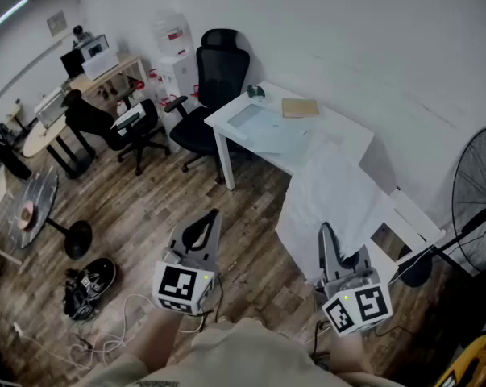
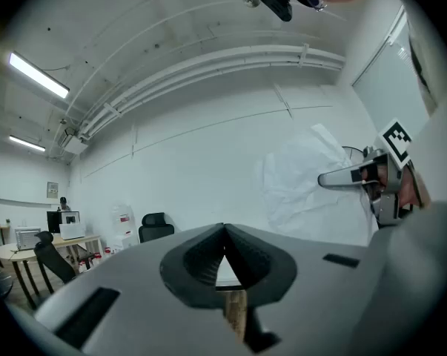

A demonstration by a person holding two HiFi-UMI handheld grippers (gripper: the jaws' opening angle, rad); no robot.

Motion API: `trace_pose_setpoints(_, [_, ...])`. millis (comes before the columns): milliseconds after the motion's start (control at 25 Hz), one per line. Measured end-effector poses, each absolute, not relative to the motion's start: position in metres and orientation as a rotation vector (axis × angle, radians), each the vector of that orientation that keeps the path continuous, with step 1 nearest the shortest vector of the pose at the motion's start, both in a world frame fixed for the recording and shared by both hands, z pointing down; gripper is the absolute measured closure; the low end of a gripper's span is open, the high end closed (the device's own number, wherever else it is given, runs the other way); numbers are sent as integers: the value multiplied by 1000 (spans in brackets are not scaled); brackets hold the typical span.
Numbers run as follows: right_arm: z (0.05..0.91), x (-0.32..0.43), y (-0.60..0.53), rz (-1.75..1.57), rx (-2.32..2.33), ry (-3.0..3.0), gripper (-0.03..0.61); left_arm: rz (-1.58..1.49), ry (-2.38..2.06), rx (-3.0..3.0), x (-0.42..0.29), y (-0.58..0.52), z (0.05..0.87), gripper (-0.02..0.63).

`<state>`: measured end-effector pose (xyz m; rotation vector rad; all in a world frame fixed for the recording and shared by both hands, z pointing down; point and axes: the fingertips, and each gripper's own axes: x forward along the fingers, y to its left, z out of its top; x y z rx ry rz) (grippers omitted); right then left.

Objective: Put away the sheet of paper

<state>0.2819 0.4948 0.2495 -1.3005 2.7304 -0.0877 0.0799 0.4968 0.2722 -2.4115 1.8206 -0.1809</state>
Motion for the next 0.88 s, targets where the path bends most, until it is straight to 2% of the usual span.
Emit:
trace_pose_setpoints(600, [262, 287, 499, -111, -1309, 2759, 555, -121, 1831, -2449, 84, 504, 274, 594])
trace_pose_setpoints(880, [264, 289, 501, -106, -1313, 2739, 555, -185, 1822, -2445, 85, 506, 283, 594])
